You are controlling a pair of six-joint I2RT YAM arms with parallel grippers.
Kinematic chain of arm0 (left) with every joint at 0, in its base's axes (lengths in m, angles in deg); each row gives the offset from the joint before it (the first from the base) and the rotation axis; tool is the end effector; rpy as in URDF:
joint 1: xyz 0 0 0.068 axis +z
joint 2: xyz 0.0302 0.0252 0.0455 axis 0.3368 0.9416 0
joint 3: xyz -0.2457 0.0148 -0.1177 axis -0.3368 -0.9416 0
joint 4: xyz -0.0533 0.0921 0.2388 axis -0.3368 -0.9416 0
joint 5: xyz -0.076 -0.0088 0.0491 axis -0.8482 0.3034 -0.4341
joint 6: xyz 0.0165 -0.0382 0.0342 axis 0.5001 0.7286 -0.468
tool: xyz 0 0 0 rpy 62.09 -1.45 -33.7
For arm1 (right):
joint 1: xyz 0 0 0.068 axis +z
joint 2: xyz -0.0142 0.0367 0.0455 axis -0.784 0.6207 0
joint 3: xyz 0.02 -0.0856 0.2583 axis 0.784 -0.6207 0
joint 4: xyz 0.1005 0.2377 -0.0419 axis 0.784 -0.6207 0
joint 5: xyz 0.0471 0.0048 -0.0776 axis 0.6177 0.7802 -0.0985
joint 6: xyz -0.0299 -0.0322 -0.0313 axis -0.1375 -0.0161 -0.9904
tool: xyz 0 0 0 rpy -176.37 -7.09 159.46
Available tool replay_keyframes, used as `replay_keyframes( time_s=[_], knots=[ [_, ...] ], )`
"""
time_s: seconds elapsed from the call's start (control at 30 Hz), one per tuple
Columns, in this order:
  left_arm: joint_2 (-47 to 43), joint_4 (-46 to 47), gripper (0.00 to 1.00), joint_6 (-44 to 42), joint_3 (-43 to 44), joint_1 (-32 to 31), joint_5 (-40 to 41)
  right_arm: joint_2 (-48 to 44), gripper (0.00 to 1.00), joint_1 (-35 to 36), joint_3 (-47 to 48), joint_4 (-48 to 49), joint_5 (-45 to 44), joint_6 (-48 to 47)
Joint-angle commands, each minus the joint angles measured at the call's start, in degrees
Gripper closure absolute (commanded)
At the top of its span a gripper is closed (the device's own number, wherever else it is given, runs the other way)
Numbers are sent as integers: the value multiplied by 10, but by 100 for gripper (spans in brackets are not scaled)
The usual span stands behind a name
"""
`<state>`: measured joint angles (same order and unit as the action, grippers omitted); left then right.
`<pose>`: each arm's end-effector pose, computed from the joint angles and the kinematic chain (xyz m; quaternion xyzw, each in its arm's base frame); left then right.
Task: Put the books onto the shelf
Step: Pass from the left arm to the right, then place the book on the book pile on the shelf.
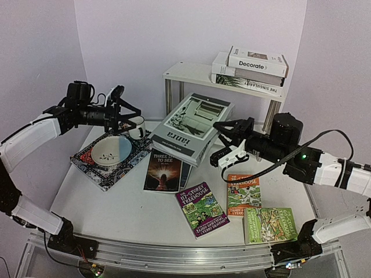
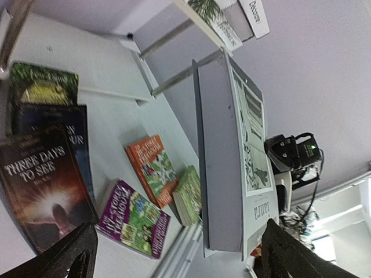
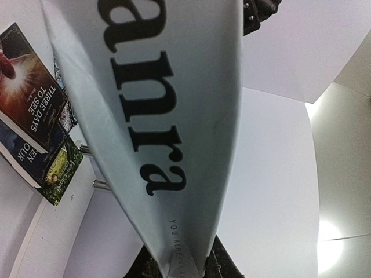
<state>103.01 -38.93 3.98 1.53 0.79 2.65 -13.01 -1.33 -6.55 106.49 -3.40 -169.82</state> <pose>0.2686 -0.1231 0.3632 0.1687 0.7669 -0.5614 0.2614 0.1683 0.2047 0.3718 -0.5745 0.1462 -0.3161 0.7407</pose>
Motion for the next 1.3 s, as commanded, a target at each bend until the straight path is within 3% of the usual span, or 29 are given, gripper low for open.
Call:
replay_keyframes(
  time_s=[0.0,0.2,0.47,0.67,1.1,1.27],
  knots=[
    [-77,-12,0,-72,42,3,142,-19,87,2,69,-15,-47,12],
    [-145,-13,0,-110,38,3,276,-13,86,1,105,-6,-47,12],
    [-202,-12,0,-138,20,3,387,25,88,2,194,15,-91,18],
    [-199,-10,0,-144,9,3,395,92,87,1,303,-1,-205,6],
    [-199,-10,0,-146,0,3,395,161,90,-24,396,-7,-305,-58],
    [-220,-10,0,-150,-11,3,472,190,91,-43,432,-7,-349,-68]
  ],
)
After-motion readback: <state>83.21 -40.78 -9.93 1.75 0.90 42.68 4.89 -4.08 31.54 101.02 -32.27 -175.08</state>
